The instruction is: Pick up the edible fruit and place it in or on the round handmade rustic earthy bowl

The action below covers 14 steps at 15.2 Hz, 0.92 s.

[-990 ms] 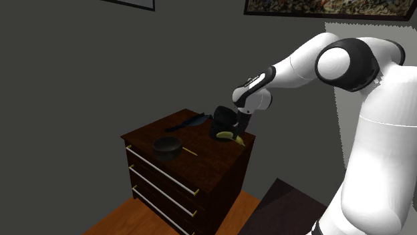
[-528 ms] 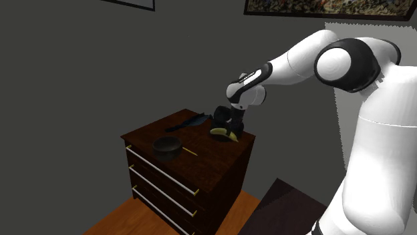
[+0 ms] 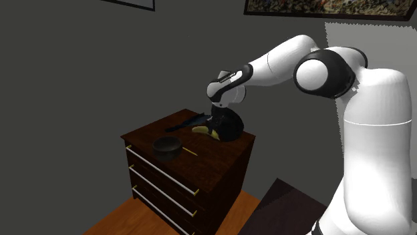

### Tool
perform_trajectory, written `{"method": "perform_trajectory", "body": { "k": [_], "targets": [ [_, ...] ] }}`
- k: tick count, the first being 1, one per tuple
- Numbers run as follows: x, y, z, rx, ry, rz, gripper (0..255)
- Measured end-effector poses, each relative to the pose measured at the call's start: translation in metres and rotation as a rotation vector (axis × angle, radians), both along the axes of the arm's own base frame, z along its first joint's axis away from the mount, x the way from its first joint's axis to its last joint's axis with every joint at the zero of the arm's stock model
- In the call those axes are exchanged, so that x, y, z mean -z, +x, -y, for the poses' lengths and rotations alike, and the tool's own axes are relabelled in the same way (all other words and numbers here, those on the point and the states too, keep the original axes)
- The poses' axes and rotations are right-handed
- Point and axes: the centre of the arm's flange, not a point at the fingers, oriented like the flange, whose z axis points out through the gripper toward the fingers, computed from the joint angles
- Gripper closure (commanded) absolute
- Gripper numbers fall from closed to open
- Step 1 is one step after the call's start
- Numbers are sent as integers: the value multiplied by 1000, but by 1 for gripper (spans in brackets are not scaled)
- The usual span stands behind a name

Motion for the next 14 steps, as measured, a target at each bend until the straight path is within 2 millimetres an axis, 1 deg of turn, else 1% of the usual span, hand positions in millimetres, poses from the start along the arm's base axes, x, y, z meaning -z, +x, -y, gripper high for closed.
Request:
{"method": "perform_trajectory", "body": {
  "k": [4, 5, 7, 10, 11, 12, 14],
  "targets": [
    [0, 39, -35, 0, 0, 0, 255],
    [-1, 52, -43, 0, 0, 0, 255],
    [-2, 69, -59, 0, 1, 0, 255],
    [-3, 102, -84, 0, 0, 1, 255],
    [-2, 111, -96, 0, 0, 0, 255],
    [-5, 120, -105, 0, 0, 0, 255],
    [-4, 142, -123, 0, 0, 0, 255]
  ]
}}
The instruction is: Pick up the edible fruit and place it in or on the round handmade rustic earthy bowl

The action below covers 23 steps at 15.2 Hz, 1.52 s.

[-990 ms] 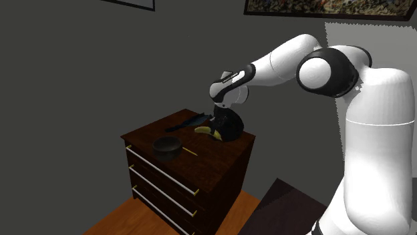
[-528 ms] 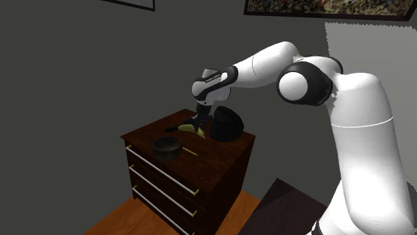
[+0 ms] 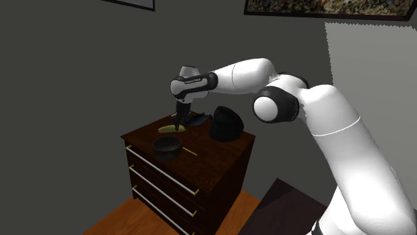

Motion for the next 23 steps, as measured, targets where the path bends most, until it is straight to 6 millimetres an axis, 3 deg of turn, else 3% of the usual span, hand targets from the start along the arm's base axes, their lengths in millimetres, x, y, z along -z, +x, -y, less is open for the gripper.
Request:
{"method": "perform_trajectory", "body": {
  "k": [2, 4, 17, 23],
  "targets": [
    [-4, 21, -15, 2, -1, 2, 255],
    [4, 30, -25, 0, 0, 0, 255],
    [71, 32, -29, 0, 0, 0, 255],
    [79, 32, -28, 0, 0, 0, 255]
  ]
}}
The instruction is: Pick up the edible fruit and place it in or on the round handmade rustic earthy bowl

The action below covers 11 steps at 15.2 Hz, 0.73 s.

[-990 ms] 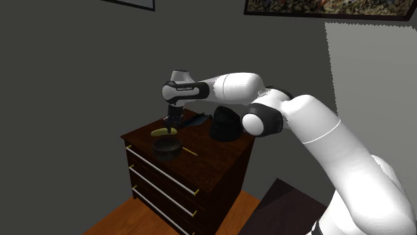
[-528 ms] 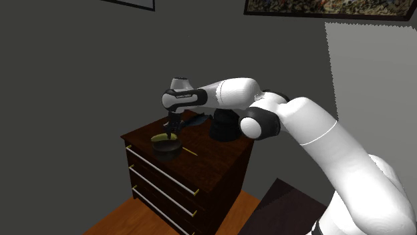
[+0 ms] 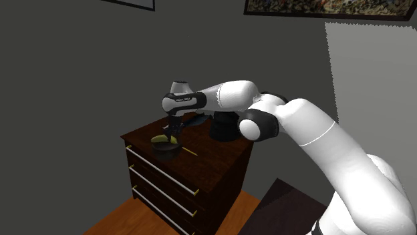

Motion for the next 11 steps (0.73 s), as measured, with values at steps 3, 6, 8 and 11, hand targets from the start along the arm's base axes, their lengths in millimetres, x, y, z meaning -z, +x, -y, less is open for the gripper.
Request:
{"method": "perform_trajectory", "body": {
  "k": [3, 6, 8, 11],
  "targets": [
    [0, 0, 0, 0, 0, 0, 0],
    [0, 0, 0, 0, 0, 0, 0],
    [0, 0, 0, 0, 0, 0, 0],
    [-29, -2, 3, 0, 0, -1, 0]
  ]
}}
